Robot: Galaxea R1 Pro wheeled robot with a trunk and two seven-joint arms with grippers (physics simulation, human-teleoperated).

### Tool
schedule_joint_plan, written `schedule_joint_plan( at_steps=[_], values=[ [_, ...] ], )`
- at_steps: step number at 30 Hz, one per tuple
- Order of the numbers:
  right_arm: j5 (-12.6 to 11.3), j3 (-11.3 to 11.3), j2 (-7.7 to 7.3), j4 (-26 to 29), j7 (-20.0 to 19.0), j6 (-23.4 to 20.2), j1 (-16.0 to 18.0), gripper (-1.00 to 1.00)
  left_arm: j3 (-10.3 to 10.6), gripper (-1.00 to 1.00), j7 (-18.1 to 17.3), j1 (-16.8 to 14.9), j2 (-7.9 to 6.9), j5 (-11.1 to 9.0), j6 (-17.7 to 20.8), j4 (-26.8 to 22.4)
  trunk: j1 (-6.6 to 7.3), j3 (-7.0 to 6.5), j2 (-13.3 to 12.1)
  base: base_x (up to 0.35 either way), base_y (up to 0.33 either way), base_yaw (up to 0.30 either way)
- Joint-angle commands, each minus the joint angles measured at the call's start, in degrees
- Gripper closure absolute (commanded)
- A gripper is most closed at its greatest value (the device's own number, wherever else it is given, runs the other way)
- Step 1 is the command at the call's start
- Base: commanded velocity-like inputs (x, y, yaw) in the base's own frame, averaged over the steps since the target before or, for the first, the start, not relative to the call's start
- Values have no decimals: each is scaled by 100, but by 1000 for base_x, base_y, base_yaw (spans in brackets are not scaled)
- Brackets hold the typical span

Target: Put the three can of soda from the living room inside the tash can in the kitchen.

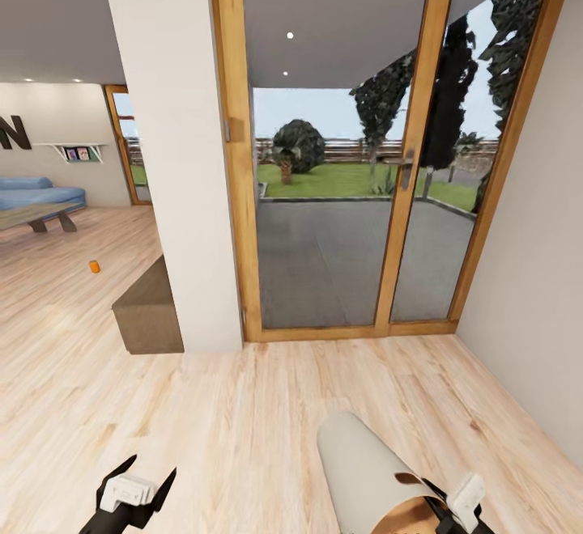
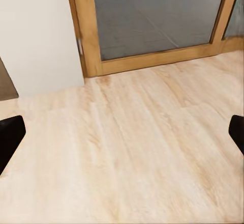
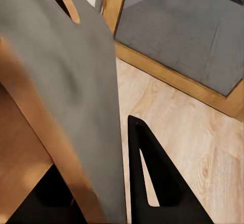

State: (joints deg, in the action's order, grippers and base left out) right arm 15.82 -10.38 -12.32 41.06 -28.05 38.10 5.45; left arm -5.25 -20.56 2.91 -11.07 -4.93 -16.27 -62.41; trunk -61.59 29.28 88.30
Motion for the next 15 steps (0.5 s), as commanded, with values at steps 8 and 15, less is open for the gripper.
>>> schedule_joint_plan(
  at_steps=[8,15],
  values=[
    [-214,17,-41,368,-78,213,-427,100,-26,-100,-282,7,23,18,11,30,177,-145,-322,0,0,0],
    [-220,10,-9,601,-65,212,-560,100,-43,-100,-295,4,26,38,52,63,220,-181,-402,0,0,0]
  ],
)
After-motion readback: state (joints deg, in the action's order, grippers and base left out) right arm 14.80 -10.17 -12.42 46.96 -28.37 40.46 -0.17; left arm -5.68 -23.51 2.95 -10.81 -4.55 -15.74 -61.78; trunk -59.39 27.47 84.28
